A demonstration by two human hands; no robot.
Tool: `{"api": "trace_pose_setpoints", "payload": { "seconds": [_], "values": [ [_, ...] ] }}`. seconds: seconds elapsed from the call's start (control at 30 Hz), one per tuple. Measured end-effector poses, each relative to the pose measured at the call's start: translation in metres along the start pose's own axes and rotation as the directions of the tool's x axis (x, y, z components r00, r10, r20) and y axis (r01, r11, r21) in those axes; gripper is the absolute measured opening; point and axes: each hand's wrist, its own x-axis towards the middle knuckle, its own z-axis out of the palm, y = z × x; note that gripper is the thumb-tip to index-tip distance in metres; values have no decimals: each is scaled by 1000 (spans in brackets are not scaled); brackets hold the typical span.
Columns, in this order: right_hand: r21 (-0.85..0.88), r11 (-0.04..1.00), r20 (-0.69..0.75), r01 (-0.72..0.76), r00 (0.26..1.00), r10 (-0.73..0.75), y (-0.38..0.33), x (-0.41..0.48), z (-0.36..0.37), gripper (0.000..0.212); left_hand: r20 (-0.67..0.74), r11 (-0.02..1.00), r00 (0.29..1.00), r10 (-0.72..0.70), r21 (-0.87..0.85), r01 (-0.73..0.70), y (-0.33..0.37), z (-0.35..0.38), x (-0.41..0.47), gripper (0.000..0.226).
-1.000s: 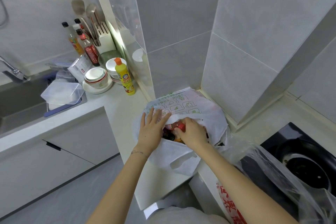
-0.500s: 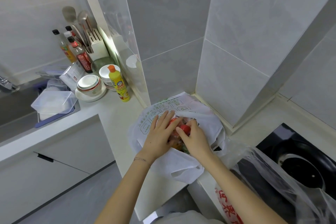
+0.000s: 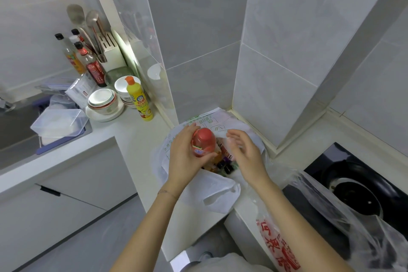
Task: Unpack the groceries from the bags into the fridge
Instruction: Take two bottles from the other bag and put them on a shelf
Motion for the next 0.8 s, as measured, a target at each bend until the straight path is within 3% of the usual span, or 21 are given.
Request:
{"api": "trace_pose_setpoints", "payload": {
  "seconds": [0.07, 0.17, 0.37, 0.67, 0.8],
  "values": [
    [-46, 998, -17, -36, 999, 35, 6, 3, -2, 28, -10, 979, 995, -99, -181, 96, 20, -15, -7, 67],
    [-89, 989, -6, -115, 993, 115, 18, 6, 1, 30, -52, 951, 989, -137, -287, 116, 39, -35, -19, 64],
    [-189, 969, 23, -156, 986, 164, 35, 2, 7, 28, -142, 938, 968, -207, -309, 155, 39, -80, -45, 65],
    [-524, 843, 167, -118, 957, 238, 84, 14, 22, 45, -46, 886, 901, -430, -210, 413, -24, -72, -109, 68],
    [-533, 832, 203, -156, 931, 305, 95, 22, 30, 53, -36, 838, 853, -521, -210, 503, -49, -55, -137, 66]
  ]
}}
